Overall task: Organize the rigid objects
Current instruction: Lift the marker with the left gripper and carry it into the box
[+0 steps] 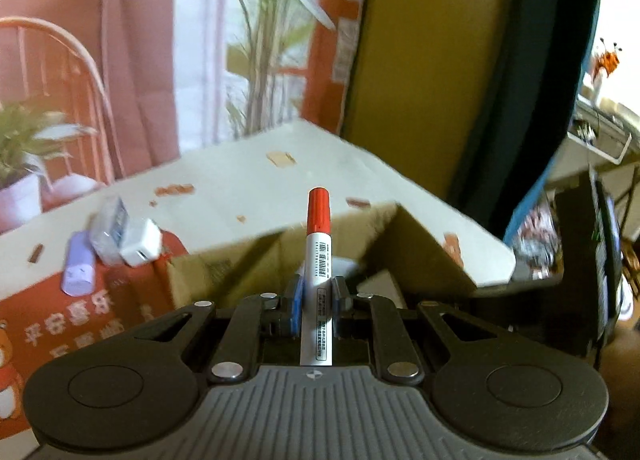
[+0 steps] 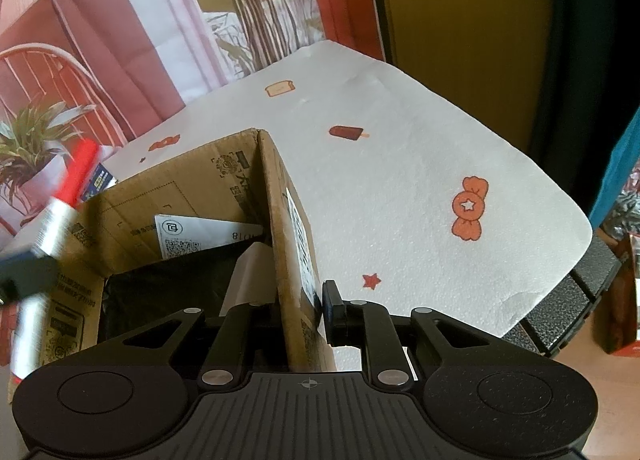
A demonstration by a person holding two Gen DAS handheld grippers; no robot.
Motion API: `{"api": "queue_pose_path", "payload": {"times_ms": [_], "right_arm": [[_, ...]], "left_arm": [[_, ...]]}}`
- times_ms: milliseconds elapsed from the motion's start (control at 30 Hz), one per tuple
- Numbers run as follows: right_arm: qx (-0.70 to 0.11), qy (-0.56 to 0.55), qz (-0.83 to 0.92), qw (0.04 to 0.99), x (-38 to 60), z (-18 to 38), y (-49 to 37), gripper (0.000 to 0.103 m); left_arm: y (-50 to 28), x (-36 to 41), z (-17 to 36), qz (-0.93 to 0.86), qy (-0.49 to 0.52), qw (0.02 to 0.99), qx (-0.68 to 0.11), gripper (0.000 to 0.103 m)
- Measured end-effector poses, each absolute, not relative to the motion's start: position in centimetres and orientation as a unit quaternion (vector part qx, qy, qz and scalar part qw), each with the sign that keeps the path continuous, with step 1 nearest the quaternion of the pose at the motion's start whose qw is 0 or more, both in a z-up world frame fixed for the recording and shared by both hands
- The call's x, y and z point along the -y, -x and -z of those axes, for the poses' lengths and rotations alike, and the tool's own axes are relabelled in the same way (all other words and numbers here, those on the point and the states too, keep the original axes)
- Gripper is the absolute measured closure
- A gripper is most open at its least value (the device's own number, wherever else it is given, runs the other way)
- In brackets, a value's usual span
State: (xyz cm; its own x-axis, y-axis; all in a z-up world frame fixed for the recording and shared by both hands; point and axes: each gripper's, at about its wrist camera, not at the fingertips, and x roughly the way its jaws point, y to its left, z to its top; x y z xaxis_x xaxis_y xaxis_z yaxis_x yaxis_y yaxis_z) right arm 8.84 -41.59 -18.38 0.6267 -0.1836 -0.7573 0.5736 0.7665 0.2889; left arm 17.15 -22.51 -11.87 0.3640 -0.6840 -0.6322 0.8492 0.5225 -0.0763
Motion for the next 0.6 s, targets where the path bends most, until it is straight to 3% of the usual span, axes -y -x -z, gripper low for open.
{"api": "queue_pose_path", "payload": {"times_ms": [600], "right_arm": [[-0.375,-0.277,0.204,0.861,42.2,18.3,-8.3,0.085]], "left_arm": [[-18.9,23.8,15.3,0.471,-0.154,0.774,-0.394,0.087]]}}
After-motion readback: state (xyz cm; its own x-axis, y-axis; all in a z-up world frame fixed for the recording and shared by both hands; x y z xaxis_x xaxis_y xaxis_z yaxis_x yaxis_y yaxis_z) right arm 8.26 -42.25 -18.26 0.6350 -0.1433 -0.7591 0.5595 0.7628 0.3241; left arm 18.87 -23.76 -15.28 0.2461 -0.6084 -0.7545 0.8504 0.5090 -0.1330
